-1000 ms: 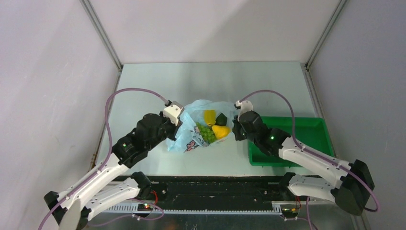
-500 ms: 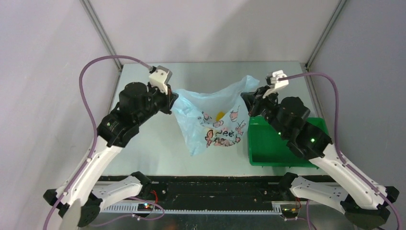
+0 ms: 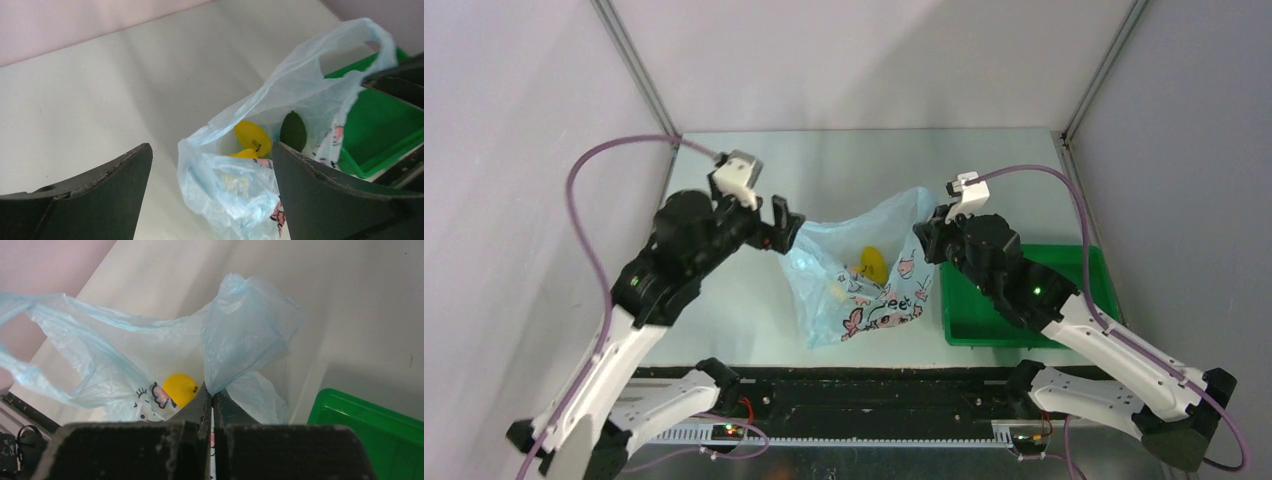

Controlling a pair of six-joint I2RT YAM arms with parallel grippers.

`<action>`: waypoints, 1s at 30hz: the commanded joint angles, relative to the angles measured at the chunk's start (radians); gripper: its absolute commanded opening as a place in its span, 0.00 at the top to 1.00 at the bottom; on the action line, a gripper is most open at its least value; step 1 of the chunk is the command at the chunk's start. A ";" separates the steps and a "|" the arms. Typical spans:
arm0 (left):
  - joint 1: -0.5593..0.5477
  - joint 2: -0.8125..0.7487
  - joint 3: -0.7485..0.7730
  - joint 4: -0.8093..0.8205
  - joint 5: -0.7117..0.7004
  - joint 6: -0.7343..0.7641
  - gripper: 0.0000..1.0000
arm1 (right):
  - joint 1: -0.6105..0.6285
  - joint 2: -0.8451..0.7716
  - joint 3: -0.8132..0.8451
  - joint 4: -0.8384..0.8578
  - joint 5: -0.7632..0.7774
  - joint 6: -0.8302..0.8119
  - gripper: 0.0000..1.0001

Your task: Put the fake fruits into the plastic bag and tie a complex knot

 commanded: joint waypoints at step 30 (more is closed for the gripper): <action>-0.226 -0.395 -0.721 0.487 -0.027 -0.392 0.43 | 0.008 0.016 0.012 0.090 0.091 0.037 1.00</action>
